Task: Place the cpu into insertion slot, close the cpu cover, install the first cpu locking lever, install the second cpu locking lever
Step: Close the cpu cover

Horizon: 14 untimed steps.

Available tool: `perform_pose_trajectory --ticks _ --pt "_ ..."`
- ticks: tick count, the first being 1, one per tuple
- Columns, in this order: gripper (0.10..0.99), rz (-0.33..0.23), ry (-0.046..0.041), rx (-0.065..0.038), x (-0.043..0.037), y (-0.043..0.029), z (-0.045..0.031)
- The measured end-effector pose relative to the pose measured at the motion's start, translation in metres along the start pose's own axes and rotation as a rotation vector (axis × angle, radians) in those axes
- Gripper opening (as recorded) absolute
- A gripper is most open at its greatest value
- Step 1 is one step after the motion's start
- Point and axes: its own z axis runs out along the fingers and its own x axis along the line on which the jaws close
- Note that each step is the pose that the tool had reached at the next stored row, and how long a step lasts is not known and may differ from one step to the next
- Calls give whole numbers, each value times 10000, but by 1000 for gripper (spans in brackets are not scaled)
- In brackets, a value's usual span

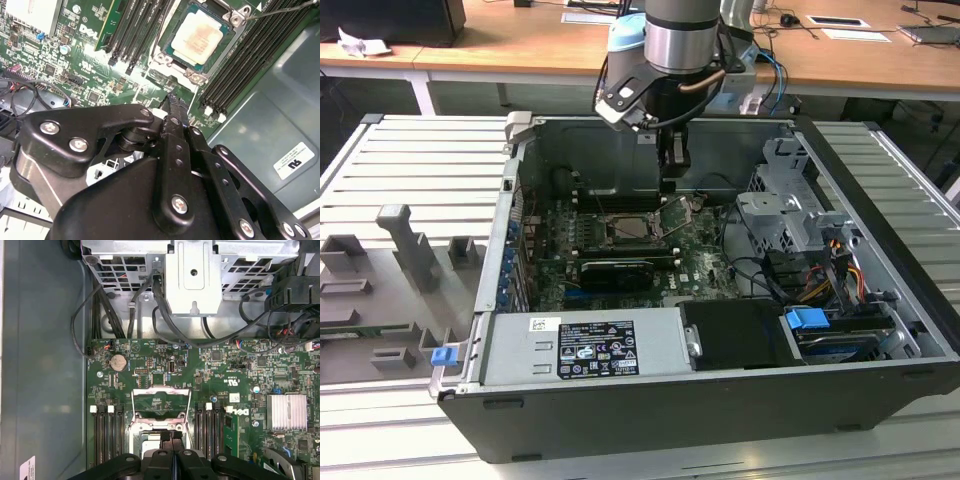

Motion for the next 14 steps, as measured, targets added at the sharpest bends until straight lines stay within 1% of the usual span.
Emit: perform_pose_trajectory --ticks 14 --pt "106 0 0 0 1 64 8"
